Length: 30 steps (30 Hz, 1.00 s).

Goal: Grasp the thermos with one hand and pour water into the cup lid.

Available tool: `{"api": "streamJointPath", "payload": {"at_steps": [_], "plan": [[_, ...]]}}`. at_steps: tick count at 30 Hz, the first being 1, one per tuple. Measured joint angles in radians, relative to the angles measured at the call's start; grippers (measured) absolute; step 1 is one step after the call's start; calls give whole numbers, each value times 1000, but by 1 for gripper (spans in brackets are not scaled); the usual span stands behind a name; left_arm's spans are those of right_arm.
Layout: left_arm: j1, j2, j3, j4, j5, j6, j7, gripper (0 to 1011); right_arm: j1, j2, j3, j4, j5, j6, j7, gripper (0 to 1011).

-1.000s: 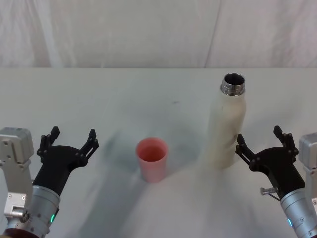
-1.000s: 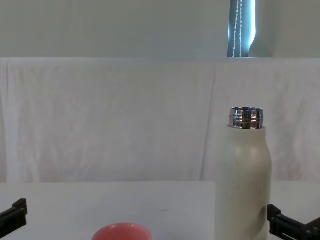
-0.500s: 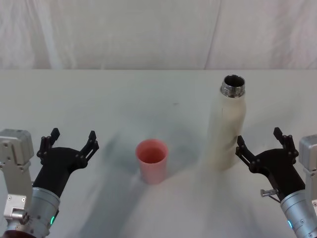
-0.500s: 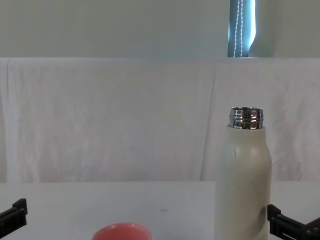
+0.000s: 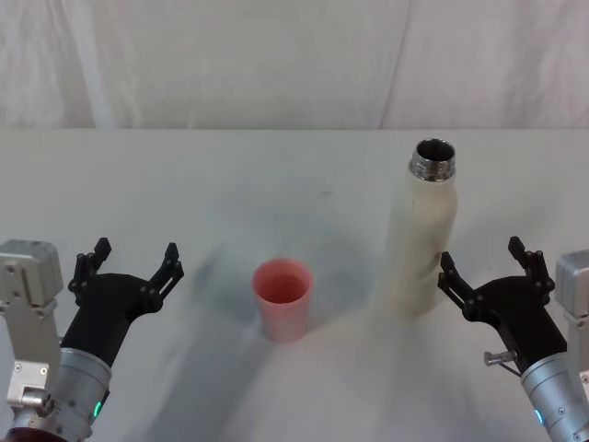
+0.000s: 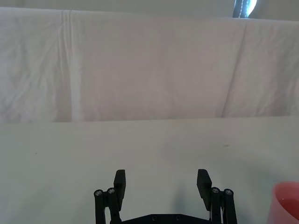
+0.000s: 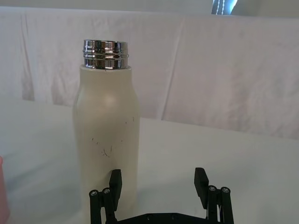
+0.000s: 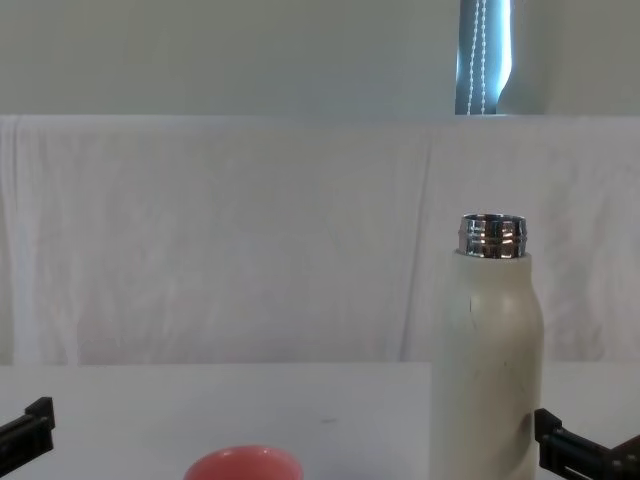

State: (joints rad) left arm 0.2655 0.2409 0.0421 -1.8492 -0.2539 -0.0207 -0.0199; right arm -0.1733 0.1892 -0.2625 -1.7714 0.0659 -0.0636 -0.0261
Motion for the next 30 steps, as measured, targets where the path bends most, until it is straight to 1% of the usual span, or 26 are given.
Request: {"api": "streamJointPath", "payload": {"at_steps": [21,30], "plan": [[0,0,0,0,0,0,0,1001,0,-1,1,0,0,0,2,1001],[0,0,0,0,0,0,0,1001,-33,-12,20,-24,7,-15,58,1001]]}}
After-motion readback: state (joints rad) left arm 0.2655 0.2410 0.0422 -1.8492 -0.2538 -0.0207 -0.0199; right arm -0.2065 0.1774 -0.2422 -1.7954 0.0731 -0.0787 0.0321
